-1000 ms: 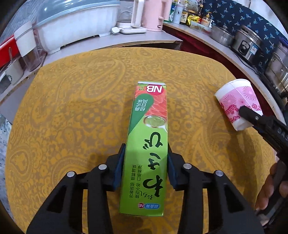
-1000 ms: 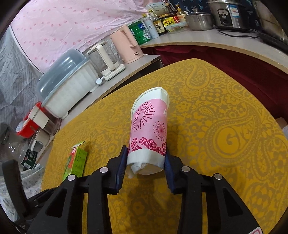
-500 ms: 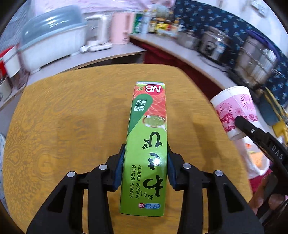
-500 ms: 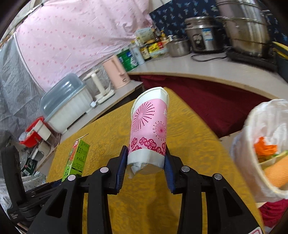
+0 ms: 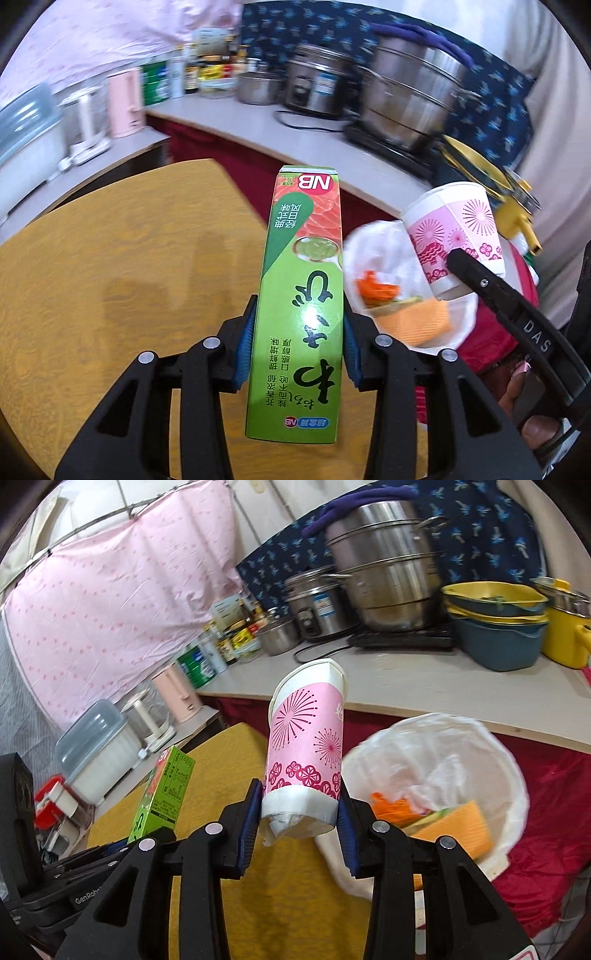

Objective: Collect trash
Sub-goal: 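Carry the green box and pink cup over the bin and open both tools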

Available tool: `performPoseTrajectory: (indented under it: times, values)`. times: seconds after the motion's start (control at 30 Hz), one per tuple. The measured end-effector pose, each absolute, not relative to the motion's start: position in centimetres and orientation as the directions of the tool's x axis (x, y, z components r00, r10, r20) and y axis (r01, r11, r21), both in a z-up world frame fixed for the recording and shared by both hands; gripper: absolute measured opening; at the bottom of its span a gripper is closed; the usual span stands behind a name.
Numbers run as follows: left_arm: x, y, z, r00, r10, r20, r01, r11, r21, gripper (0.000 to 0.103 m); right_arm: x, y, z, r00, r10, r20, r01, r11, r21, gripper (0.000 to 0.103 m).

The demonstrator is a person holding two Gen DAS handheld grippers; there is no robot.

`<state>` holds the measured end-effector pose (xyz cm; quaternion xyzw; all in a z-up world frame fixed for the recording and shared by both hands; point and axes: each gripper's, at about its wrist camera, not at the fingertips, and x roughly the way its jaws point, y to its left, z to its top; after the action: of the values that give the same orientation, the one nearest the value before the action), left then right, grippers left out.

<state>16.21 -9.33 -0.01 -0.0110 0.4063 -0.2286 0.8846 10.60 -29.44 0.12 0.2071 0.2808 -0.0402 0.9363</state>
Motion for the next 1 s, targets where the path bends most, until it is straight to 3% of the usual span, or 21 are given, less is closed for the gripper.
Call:
performPoseTrajectory:
  times: [0.37,1.0]
  values:
    - [15.9,-19.1,-1.6,0.494,-0.456,-0.740,0.503,0.844,-0.184,0.038,8.3,-36.8,-2.1,0.823,-0.038,-0.567,0.295,0.881,0.370,0.037]
    - [17.8,-23.8,-4.7,0.452,-0.450,-0.770,0.537,0.827,-0.168,0.041,10.4,-39.6,-4.6,0.804,-0.047,-0.593,0.322,0.872,0.368,0.040]
